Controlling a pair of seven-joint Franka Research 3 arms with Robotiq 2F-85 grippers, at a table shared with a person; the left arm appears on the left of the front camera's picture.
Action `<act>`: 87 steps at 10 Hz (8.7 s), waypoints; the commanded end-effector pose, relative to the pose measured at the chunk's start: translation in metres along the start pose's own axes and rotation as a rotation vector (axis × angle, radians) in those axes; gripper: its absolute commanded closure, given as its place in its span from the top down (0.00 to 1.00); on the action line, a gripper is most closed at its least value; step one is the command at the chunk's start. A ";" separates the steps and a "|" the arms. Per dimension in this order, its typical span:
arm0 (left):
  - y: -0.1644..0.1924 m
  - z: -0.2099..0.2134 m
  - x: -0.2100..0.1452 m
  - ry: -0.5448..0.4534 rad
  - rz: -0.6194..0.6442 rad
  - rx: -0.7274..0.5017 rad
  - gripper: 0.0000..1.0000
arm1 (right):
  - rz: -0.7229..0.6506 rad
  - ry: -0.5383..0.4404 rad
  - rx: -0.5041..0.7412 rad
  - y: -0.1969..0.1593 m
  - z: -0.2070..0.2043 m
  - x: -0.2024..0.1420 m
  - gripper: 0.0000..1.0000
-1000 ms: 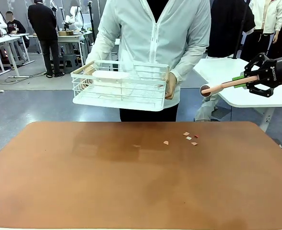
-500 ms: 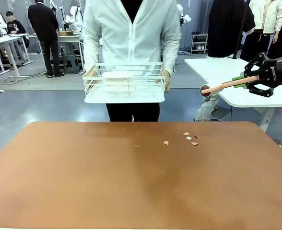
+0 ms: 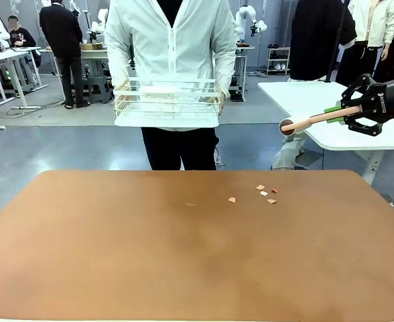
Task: Clean the table.
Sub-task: Clean the table with the Lint Roller when the human lifts the Dish drying rack.
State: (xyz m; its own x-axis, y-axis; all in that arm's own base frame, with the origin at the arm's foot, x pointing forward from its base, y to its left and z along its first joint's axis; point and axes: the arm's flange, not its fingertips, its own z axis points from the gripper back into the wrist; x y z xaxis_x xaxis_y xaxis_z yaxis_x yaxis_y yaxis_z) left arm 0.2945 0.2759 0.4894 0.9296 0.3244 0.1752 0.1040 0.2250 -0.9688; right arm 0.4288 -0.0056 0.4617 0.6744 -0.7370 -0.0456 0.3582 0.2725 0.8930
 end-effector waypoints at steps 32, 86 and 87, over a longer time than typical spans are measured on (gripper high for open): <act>0.000 0.002 -0.002 -0.004 -0.001 -0.002 1.00 | 0.574 0.590 -0.456 -0.089 -0.199 0.188 0.21; 0.000 0.002 -0.002 -0.004 -0.001 -0.002 1.00 | 0.846 0.391 -0.935 0.066 -0.029 0.075 0.21; 0.000 0.002 -0.002 -0.004 -0.001 -0.002 1.00 | 0.846 0.391 -0.935 0.066 -0.029 0.075 0.21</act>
State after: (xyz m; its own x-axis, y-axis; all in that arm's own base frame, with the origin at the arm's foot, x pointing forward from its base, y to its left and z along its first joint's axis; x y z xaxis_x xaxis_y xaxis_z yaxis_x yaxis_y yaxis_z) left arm 0.2943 0.2760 0.4892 0.9294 0.3251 0.1746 0.1034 0.2246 -0.9689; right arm 0.5216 -0.0252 0.5018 0.9937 0.0512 0.0993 -0.0586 0.9956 0.0732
